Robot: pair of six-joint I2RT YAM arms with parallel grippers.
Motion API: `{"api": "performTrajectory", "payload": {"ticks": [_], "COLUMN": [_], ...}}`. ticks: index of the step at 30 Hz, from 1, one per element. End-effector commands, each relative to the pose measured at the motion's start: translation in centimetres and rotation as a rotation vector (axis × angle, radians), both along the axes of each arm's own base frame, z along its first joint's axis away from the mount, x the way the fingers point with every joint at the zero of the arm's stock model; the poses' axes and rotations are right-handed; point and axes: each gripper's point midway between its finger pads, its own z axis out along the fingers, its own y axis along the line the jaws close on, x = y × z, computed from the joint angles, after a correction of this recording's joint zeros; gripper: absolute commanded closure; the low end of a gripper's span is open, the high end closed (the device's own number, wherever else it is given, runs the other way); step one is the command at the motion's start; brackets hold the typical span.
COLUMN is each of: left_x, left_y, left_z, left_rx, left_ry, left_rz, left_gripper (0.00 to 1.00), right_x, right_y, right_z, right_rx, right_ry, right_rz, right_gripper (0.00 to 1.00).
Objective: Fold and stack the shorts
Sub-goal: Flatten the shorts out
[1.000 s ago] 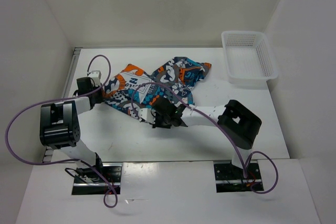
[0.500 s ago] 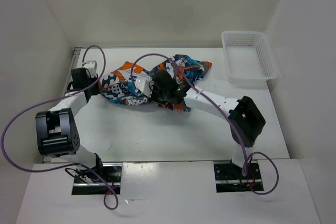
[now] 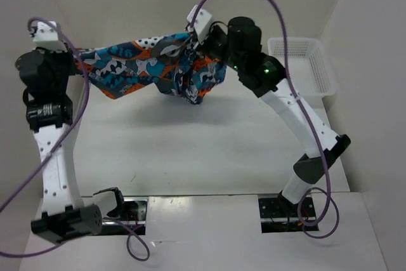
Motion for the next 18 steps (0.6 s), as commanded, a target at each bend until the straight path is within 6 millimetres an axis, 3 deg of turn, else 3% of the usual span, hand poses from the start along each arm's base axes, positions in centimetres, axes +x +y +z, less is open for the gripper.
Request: {"api": "performTrajectory", "payload": {"ticks": [1,5,9,12,13,14,18], "left_x": [-5.5,-12.2,-16.2,-16.2,-15.5,-15.1,-13.1], "left_y": [-1.4,-2.8,-3.5,-3.9,-4.0,-4.4,-4.9], "left_z": [6.6,12.4,16.2,16.0,14.9,14.4,10.9], "left_rx": [0.053,0.107,0.138,0.138,0.132,0.134,0.109], "left_ry": [-0.156,-0.353,-0.48,-0.463,-0.431,-0.418,-0.308], "left_rz": [0.005,0.048,0.075,0.054,0.039,0.01,-0.054], "left_gripper": [1.0,1.0,1.0,1.0,1.0,1.0,1.0], "right_x": [-4.0,-7.3,-10.1,-10.8,-10.6,-9.6,-9.0], "right_y": [-4.1,-6.4,-7.0,-6.9,-6.7,-6.2,-5.9], "right_z": [10.6,15.4,18.1,16.9,16.3,14.0,11.2], "right_rx": [0.156,0.214,0.263,0.243,0.236,0.202,0.164], "right_ry": [-0.174,-0.256,-0.275,-0.237,-0.229,-0.184,-0.138], "right_rz": [-0.03,-0.003,0.076,0.103,0.103,0.087,0.075], "right_gripper": [1.0,1.0,1.0,1.0,1.0,1.0,1.0]}}
